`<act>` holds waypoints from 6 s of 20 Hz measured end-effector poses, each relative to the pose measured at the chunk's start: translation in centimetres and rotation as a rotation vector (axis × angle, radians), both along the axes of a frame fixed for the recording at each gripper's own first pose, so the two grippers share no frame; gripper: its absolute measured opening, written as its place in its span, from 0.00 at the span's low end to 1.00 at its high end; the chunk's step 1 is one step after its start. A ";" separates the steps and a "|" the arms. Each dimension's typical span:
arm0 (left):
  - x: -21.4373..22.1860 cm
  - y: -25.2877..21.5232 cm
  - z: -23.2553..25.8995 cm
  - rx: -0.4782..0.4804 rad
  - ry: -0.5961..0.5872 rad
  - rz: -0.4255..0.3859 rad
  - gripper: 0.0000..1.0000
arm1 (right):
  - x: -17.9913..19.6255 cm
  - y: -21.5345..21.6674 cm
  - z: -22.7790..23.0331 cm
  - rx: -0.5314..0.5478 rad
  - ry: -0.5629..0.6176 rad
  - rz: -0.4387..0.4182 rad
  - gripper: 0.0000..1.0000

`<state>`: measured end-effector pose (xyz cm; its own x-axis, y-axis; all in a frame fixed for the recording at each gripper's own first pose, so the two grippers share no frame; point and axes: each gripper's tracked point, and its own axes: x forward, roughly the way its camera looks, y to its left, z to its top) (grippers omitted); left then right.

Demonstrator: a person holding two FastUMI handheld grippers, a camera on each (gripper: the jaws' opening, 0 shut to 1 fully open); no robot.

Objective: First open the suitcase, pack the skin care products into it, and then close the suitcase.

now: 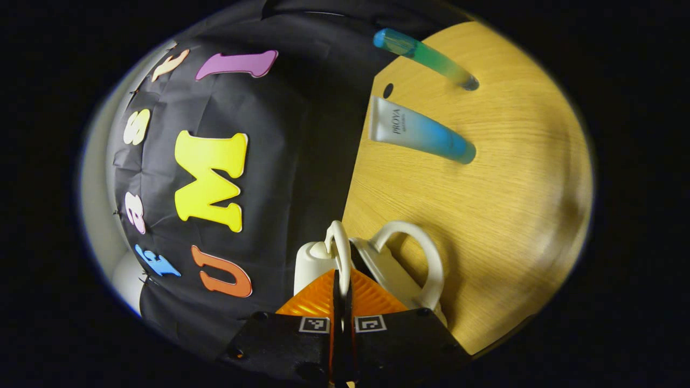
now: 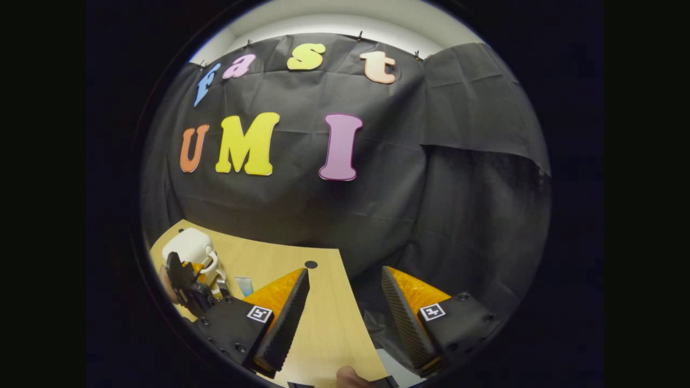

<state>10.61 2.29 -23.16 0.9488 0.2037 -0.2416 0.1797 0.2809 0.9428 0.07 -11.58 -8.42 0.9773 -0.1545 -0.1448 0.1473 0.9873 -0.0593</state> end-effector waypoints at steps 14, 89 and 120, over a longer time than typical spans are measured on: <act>0.8 17.6 15.0 -0.581 -0.140 0.138 0.03 | 2.6 12.4 0.5 0.028 0.032 0.015 0.80; 3.3 -17.9 -12.3 -1.392 0.428 0.173 1.00 | 2.8 -4.2 -16.0 -0.104 0.428 0.134 0.81; -11.0 2.5 4.8 -1.348 0.145 0.354 0.43 | 19.3 12.6 -25.5 0.044 0.423 0.233 0.43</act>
